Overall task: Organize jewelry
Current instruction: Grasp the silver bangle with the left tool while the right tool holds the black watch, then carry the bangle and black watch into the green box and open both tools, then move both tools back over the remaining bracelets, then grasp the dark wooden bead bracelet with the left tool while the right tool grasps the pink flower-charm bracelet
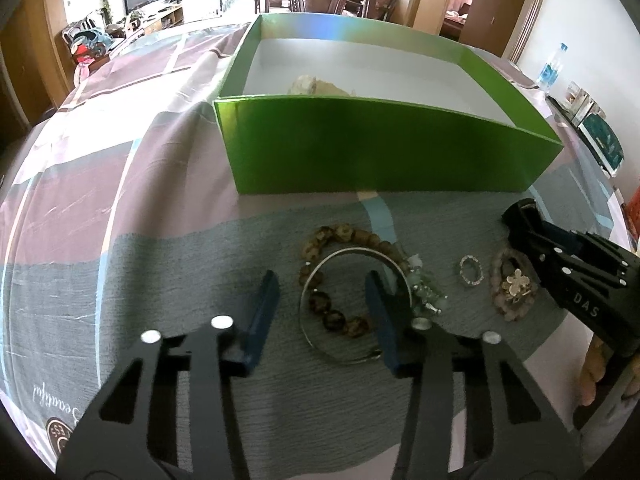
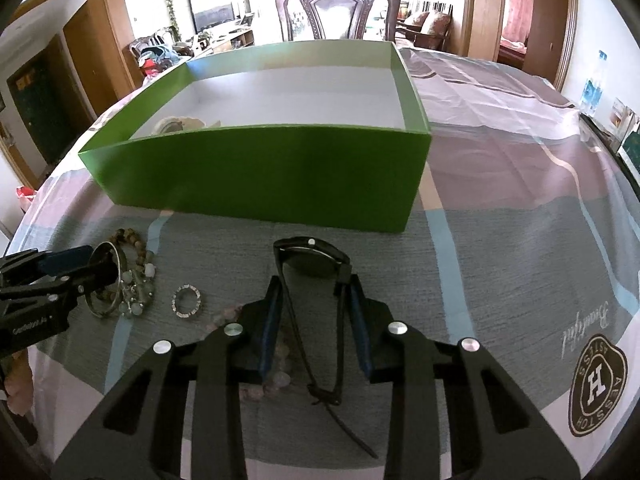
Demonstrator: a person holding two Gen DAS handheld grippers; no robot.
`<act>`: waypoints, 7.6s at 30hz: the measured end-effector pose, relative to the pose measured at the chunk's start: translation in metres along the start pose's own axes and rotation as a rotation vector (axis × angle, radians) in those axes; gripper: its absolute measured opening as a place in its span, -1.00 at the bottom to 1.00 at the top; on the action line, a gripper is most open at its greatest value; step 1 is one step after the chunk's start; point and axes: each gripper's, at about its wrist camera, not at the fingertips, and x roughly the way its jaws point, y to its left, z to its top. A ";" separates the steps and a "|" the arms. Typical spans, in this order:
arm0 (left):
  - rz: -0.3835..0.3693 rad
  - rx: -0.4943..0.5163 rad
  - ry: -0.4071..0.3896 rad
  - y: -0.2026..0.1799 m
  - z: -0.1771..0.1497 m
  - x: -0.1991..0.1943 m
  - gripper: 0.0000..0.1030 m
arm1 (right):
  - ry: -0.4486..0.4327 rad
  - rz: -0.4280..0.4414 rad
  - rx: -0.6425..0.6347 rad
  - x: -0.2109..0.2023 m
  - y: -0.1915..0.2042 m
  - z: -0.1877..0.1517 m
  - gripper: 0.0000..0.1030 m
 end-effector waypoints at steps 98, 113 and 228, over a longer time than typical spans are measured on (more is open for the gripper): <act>0.039 0.048 -0.308 -0.015 0.099 -0.097 -0.85 | -0.195 0.055 -0.099 -0.054 0.012 0.096 -0.34; 0.030 0.066 -0.157 -0.031 0.128 -0.011 -0.41 | -0.065 0.080 -0.011 0.003 0.000 0.104 0.12; 0.143 0.110 -0.045 -0.004 0.006 0.006 0.24 | 0.031 0.004 -0.171 0.008 0.022 -0.001 -0.70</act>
